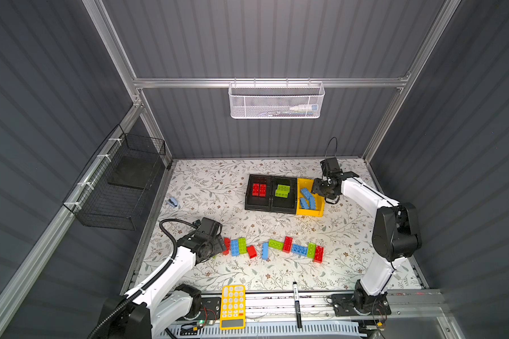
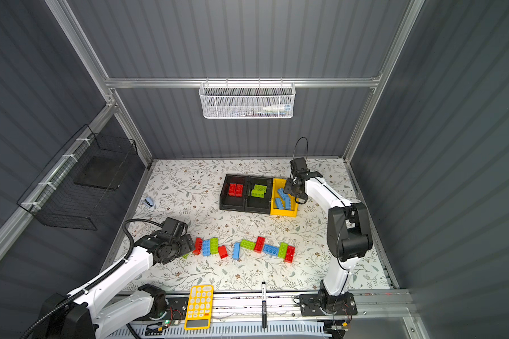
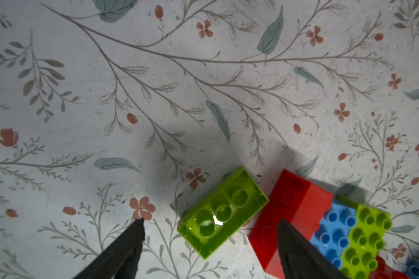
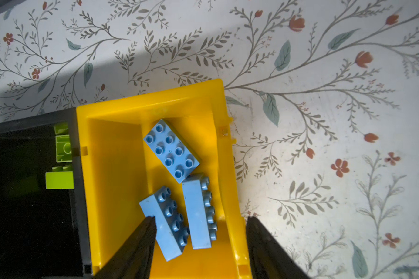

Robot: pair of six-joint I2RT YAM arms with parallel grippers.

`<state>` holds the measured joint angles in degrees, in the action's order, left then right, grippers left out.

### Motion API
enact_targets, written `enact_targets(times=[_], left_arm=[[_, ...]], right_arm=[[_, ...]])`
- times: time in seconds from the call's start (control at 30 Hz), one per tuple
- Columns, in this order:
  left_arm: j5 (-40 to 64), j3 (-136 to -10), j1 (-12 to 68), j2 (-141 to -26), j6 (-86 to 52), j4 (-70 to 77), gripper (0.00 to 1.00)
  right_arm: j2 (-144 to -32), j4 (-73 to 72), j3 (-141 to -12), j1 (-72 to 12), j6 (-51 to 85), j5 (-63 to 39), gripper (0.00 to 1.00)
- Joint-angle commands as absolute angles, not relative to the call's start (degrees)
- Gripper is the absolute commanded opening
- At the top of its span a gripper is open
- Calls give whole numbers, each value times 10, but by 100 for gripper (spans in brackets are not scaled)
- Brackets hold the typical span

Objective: Sort the legos into containers by color
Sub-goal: Pick up the lego from the middle-left of the table.

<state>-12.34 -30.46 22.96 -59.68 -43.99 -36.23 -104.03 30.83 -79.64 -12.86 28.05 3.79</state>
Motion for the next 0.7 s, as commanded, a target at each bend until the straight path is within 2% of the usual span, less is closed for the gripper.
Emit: enact_targets(times=[0.0,0.47,0.67], left_arm=[[-116,-298,234,-614,-447,-365,86],[-109,-303,239,-676,-435,-330,82],[-106,-300,240,-696,-437,-319,69]], right_arm=[[-1028,307,-788,-125,285,32,62],[-1026,310,-785,-118,286,32,62],[-1026,311,-787,-115,285,33,62]])
